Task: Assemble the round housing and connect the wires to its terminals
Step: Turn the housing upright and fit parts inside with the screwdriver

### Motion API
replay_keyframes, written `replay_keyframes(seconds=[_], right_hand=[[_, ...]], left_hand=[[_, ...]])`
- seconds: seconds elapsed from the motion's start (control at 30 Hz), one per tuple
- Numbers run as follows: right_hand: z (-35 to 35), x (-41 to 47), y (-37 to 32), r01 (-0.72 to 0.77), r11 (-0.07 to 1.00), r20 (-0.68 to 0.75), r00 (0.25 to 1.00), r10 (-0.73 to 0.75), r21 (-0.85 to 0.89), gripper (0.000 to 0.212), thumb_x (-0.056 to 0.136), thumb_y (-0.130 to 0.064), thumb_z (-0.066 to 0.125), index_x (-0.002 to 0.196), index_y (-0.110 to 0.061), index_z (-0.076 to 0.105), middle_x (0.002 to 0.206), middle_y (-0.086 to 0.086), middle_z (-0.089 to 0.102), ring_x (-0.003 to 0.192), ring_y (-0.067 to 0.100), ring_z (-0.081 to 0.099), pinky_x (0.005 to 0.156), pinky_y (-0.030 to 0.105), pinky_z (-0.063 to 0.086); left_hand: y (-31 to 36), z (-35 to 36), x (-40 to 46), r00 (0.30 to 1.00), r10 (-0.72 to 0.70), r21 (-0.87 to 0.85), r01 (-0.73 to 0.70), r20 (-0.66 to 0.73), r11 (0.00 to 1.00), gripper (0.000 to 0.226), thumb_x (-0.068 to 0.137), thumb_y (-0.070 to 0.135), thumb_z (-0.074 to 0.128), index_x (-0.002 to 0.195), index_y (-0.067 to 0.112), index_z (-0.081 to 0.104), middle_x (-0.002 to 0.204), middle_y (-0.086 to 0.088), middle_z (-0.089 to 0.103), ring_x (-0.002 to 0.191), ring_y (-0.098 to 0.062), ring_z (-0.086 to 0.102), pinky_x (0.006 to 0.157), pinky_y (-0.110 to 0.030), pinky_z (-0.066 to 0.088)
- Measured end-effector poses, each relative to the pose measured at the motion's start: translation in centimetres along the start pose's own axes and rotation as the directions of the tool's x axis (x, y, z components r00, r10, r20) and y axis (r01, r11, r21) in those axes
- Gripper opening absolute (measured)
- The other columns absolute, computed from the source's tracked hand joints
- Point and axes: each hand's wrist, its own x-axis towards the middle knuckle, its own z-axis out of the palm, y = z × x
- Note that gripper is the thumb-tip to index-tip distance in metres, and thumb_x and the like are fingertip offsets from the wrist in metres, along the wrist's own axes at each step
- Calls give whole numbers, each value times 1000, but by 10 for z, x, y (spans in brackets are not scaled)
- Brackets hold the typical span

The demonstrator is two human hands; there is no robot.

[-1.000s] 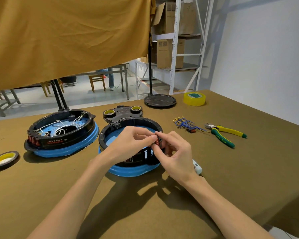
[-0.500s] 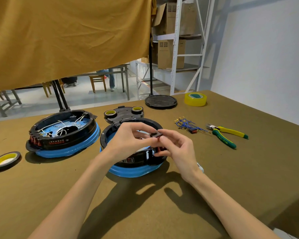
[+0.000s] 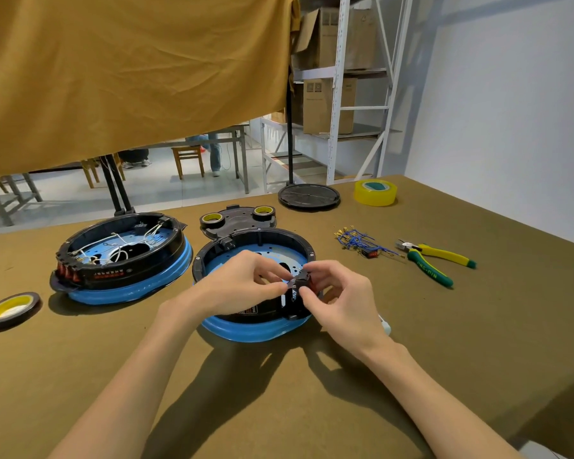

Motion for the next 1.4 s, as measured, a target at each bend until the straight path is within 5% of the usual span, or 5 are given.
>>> replay_keyframes(seconds=[0.2, 0.47, 0.7, 1.03, 1.4], right_hand=[[-5, 0, 4, 55, 997, 1, 998, -55, -62, 22, 84, -15, 82, 102, -23, 72, 87, -16, 70, 84, 8, 67, 63, 11, 49], [-11, 1, 9, 21, 997, -108, 994, -28, -68, 19, 84, -13, 82, 102, -17, 78, 86, -11, 72, 76, 10, 67, 65, 16, 53], [-5, -1, 11, 11, 995, -56, 998, -16, -101, 18, 83, -10, 83, 101, -14, 78, 84, -7, 71, 74, 10, 64, 64, 16, 52], [-1, -3, 10, 50, 988, -23, 998, -54, -147, 24, 85, -11, 81, 108, -16, 77, 92, -12, 68, 85, 0, 64, 71, 10, 50], [5, -2, 8, -64, 993, -80, 995, 56, -101, 25, 85, -13, 82, 105, -19, 68, 90, -15, 67, 87, -1, 66, 70, 13, 55]], left_hand=[[2, 14, 7, 997, 28, 67, -23, -73, 997, 27, 101, 24, 61, 124, 24, 74, 109, 12, 76, 95, 6, 67, 86, -16, 55], [2, 28, 14, 983, 22, 104, -3, -181, 995, 27, 102, 29, 60, 124, 25, 74, 111, 10, 76, 88, 12, 60, 77, -9, 46], [0, 29, 14, 980, 3, 82, 14, -198, 997, 25, 101, 29, 61, 121, 27, 76, 95, 23, 68, 87, 17, 60, 72, -4, 43], [2, 29, 15, 983, -35, 123, 58, -182, 991, 26, 101, 36, 57, 118, 31, 77, 111, 14, 76, 101, -1, 65, 82, -20, 52], [11, 39, 23, 957, -133, 244, 198, -257, 949, 38, 95, 65, 53, 94, 35, 77, 83, 14, 71, 80, -5, 67, 66, -26, 56]])
